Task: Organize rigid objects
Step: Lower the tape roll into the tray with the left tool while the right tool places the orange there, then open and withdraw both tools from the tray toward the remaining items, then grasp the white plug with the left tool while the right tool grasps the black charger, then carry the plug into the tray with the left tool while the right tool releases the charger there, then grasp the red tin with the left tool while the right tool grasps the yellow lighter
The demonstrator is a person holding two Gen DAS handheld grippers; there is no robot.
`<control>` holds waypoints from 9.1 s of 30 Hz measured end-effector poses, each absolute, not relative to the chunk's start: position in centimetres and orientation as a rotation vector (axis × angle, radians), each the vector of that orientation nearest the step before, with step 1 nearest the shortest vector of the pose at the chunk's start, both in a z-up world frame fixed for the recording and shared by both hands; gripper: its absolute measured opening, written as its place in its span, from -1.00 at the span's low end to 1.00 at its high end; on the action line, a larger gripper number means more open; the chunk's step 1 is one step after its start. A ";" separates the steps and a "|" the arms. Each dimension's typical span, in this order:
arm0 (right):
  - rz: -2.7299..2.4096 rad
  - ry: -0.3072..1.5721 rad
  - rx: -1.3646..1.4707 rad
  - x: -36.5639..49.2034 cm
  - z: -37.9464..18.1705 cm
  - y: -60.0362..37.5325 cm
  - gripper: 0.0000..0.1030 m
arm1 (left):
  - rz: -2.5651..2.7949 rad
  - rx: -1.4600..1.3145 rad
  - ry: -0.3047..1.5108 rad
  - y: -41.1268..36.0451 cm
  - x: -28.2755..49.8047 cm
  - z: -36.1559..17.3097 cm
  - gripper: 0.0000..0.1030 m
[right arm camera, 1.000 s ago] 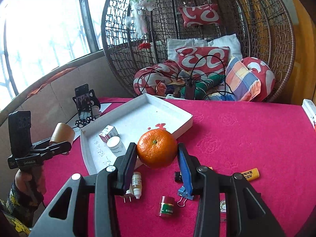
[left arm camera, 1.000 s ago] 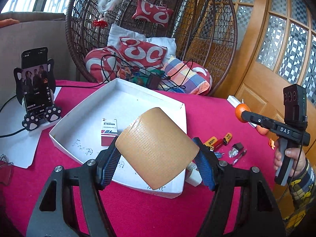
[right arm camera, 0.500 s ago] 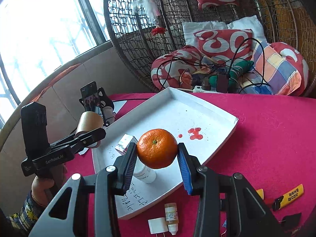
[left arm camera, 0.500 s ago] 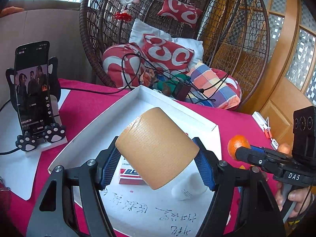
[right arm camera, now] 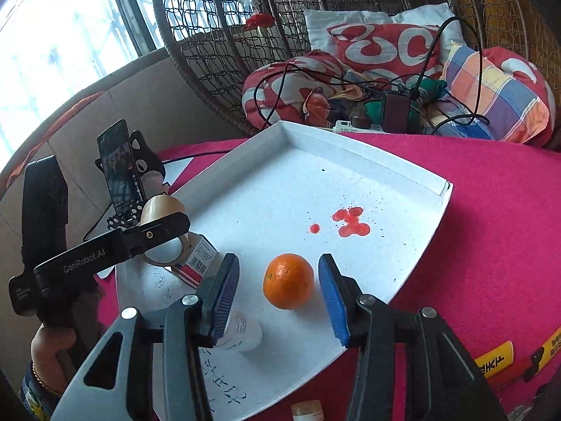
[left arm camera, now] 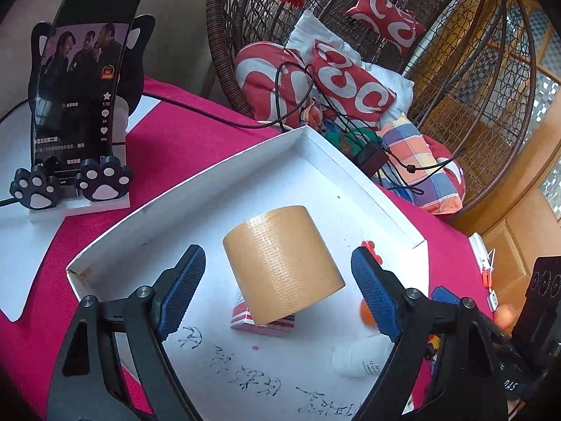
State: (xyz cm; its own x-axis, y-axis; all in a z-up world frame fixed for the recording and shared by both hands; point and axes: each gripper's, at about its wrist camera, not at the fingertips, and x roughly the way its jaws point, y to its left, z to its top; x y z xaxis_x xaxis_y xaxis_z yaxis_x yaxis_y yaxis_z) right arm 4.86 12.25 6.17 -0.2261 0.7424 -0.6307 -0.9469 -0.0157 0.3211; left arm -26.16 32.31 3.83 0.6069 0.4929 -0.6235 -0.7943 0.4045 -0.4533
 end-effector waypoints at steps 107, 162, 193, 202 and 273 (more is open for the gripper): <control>1.200 0.848 -0.272 22.3 1.9 -4.9 0.24 | 0.276 -0.174 0.873 9.3 -13.8 0.2 -0.16; 1.553 0.681 -0.138 13.9 12.1 -2.6 -0.13 | 0.529 -0.380 0.551 15.7 -24.0 6.1 -0.16; 1.600 0.873 -0.213 8.4 7.1 13.4 -0.13 | 0.749 -0.583 0.549 31.5 -18.1 6.7 -0.16; 1.571 0.893 -0.236 7.8 4.4 13.8 -0.10 | 0.807 -0.547 0.537 31.0 -17.9 7.3 -0.14; 1.165 0.619 0.277 18.4 6.5 -12.7 1.00 | 0.224 -0.252 0.778 8.9 -9.8 3.1 0.78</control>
